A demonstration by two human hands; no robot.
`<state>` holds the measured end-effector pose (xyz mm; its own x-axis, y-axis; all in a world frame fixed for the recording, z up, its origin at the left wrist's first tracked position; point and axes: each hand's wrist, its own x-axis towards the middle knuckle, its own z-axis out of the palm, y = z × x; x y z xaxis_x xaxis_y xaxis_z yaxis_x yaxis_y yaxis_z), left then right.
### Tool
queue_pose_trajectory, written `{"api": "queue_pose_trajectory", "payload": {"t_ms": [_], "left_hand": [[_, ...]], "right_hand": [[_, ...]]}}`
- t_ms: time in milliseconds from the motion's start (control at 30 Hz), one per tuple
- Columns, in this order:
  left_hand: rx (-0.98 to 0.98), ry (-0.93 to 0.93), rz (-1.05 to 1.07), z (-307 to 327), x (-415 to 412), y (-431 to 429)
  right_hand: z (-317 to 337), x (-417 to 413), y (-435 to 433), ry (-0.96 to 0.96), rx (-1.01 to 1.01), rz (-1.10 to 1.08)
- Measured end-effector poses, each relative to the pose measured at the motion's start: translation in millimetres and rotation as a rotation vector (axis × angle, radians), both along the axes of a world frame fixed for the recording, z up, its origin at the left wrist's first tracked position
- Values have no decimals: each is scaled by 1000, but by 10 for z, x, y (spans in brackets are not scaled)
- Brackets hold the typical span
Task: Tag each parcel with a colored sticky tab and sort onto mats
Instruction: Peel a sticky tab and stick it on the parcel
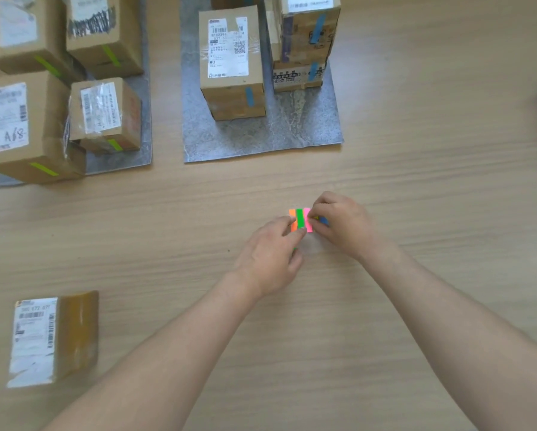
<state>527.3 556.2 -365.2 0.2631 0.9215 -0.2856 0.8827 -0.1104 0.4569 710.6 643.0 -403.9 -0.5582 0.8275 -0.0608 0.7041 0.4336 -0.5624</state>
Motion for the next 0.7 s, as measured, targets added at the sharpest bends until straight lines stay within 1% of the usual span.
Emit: {"api": "queue_pose_trajectory", "payload": {"t_ms": [233,433,567,700], "left_hand": [[1,191,-112,10,-5,6],[65,236,-130,-43,7,-23],[62,247,-121,-64,13,-62],[85,247,-115,-69,26,-75]], "right_hand": [[-15,-19,-19,20,46,39],[13,-48,-33,-1,132,93],[-34,-32,-22,44,174,75],[-8,-5,8,71,161,28]]}}
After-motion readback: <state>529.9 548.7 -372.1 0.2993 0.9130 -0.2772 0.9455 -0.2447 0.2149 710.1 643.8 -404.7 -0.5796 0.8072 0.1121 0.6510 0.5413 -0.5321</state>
